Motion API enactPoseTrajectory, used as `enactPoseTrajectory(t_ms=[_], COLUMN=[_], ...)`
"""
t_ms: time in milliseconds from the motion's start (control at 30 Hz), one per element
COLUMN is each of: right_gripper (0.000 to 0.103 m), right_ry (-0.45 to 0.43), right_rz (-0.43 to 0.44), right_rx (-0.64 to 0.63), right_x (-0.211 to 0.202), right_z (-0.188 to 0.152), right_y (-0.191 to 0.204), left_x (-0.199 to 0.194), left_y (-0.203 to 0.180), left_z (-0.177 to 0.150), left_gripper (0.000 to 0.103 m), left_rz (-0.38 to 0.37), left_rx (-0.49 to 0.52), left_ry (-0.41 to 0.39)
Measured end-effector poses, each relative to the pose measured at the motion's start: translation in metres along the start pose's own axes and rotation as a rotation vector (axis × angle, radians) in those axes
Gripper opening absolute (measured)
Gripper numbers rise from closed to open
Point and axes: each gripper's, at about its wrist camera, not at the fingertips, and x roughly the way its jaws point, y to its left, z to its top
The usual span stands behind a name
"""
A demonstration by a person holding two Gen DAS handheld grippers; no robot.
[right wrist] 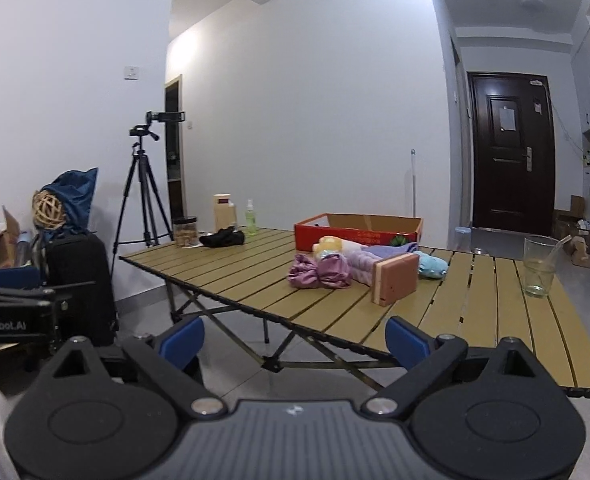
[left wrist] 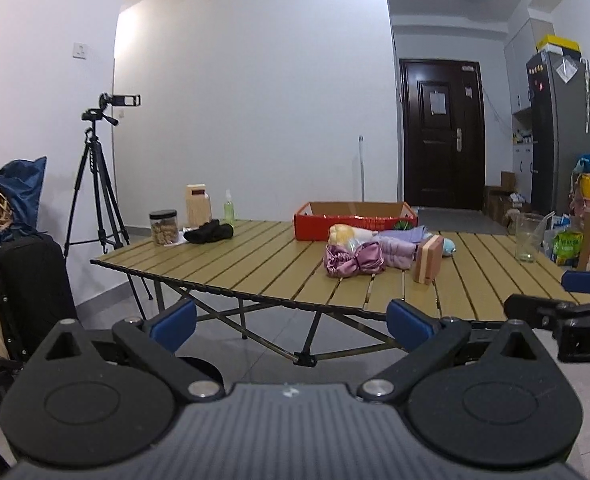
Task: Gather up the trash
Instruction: 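Move both grippers back toward the pink scrunchie on the table, then grasp the pink scrunchie with the left gripper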
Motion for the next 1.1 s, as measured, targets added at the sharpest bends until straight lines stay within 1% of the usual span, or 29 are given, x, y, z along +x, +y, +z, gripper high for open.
enactPoseTrajectory(t_ms=[100, 233, 400, 467, 533, 600, 633, 700, 733, 767, 800, 867, 967, 1033, 1100], right_gripper=[0.097, 0.095, 0.086, 0.085, 0.081, 0.075, 0.074, 0.068, 0.067, 0.063, 0.059, 0.054, 0.046, 0.042, 0.034], right_ry=[-0.003, 0.005, 0.019, 0.022, 0.031, 0.042, 0.051, 0.061, 0.064, 0.071, 0.079, 0.095, 0.139, 0.183, 0.231], right_rz=[-0.015, -0.03, -0.049, -0.047, -0.049, -0.046, -0.04, -0.028, -0.017, -0.01, -0.007, 0.003, 0.01, -0.002, -0.019], right_rx=[0.01, 0.009, 0.021, 0.039, 0.049, 0.054, 0.056, 0.054, 0.048, 0.04, 0.03, 0.005, -0.042, -0.069, -0.085], right_x=[0.022, 0.061, 0.118, 0.143, 0.166, 0.189, 0.203, 0.224, 0.237, 0.248, 0.26, 0.288, 0.332, 0.363, 0.389], right_z=[0.005, 0.015, 0.031, 0.039, 0.045, 0.049, 0.052, 0.055, 0.058, 0.059, 0.062, 0.067, 0.071, 0.072, 0.069], right_y=[-0.011, -0.029, -0.058, -0.073, -0.084, -0.092, -0.096, -0.099, -0.099, -0.099, -0.097, -0.093, -0.081, -0.073, -0.069], left_x=[0.029, 0.08, 0.151, 0.177, 0.201, 0.228, 0.242, 0.269, 0.282, 0.297, 0.313, 0.343, 0.381, 0.399, 0.407], left_y=[-0.004, -0.014, -0.028, -0.035, -0.04, -0.044, -0.044, -0.045, -0.044, -0.043, -0.041, -0.035, -0.028, -0.024, -0.019], left_z=[0.003, 0.011, 0.031, 0.035, 0.038, 0.04, 0.041, 0.042, 0.043, 0.043, 0.043, 0.041, 0.033, 0.027, 0.023], left_gripper=[0.103, 0.103, 0.103, 0.103, 0.102, 0.099, 0.095, 0.087, 0.079, 0.071, 0.069, 0.06, 0.058, 0.056, 0.054], left_rz=[-0.012, -0.024, -0.071, -0.073, -0.083, -0.107, -0.12, -0.138, -0.143, -0.143, -0.139, -0.135, -0.155, -0.168, -0.22], left_rx=[0.009, 0.035, 0.048, 0.058, 0.057, 0.045, 0.039, 0.027, 0.022, 0.015, 0.005, -0.026, -0.057, -0.082, -0.128], left_ry=[0.028, 0.057, 0.077, 0.082, 0.095, 0.12, 0.136, 0.162, 0.174, 0.188, 0.205, 0.243, 0.31, 0.346, 0.356])
